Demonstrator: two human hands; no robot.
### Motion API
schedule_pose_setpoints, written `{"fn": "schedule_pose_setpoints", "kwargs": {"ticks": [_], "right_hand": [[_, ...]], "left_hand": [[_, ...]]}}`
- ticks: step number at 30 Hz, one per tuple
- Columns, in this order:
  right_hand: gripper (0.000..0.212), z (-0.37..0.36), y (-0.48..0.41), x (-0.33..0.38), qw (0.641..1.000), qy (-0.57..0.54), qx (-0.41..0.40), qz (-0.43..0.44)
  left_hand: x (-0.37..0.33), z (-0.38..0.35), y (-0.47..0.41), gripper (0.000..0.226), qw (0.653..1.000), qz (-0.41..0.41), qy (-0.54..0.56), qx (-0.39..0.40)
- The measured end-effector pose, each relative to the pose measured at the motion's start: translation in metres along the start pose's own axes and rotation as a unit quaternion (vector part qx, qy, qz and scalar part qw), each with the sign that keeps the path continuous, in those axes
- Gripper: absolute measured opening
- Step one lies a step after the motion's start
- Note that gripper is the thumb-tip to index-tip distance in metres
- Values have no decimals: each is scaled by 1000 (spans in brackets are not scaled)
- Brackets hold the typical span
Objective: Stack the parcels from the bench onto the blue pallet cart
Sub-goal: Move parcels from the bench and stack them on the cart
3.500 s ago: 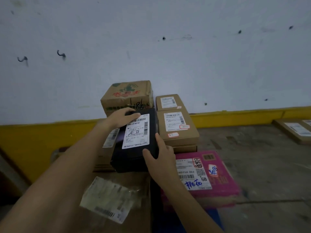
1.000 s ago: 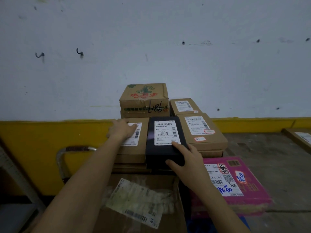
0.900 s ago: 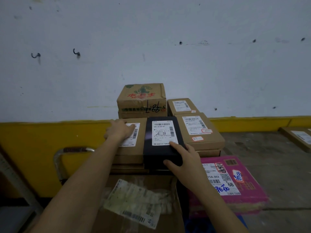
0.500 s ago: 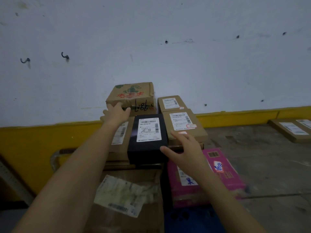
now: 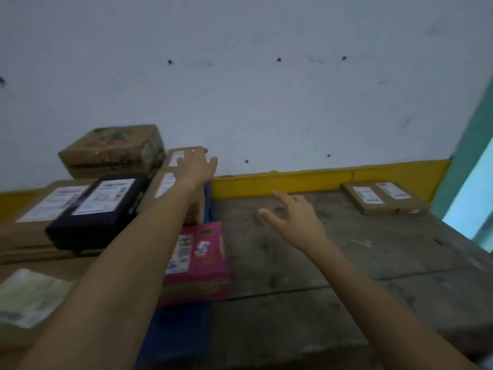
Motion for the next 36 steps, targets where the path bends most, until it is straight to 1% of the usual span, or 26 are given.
{"fn": "schedule_pose_setpoints", "kwargs": {"ticks": [2, 6, 11, 15, 18, 22, 27, 32, 36], "right_hand": [[64, 17, 8, -39, 1000, -3, 4, -22], [64, 46, 20, -116, 997, -1, 12, -77], [66, 85, 18, -198, 988, -10, -4, -151], [68, 110, -4, -259, 979, -26, -17, -202], [69, 128, -33, -309, 968, -34, -31, -245], [69, 145, -84, -370, 956, -46, -54, -285], [68, 142, -150, -431, 949, -66, -26, -306], [69, 131, -198, -475, 937, -70, -25, -341], [70, 120, -217, -495, 933, -68, -30, -352]], "left_hand": [[-39, -30, -4, 49, 1000, -20, 6, 13], [-113, -90, -16, 52, 994, -47, 37, 87], [-198, -154, -40, 53, 984, -106, 29, 138], [-251, -199, -81, 54, 973, -150, 30, 173], [-283, -238, -124, 56, 969, -163, 22, 183], [-314, -292, -190, 55, 965, -157, 31, 207], [-336, -356, -256, 56, 959, -135, 41, 244], [-339, -410, -309, 57, 956, -115, 28, 269], [-342, -439, -335, 56, 951, -118, 37, 283]]}}
Point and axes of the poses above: each hand's wrist, its own y-axis away from the middle knuckle, its own z-axis out of the back of the hand, x = y × z, the point moved 1 cm from there along -y, towards the middle knuckle, and after that the axes turned 14 degrees about x, right-handed, at the moved point
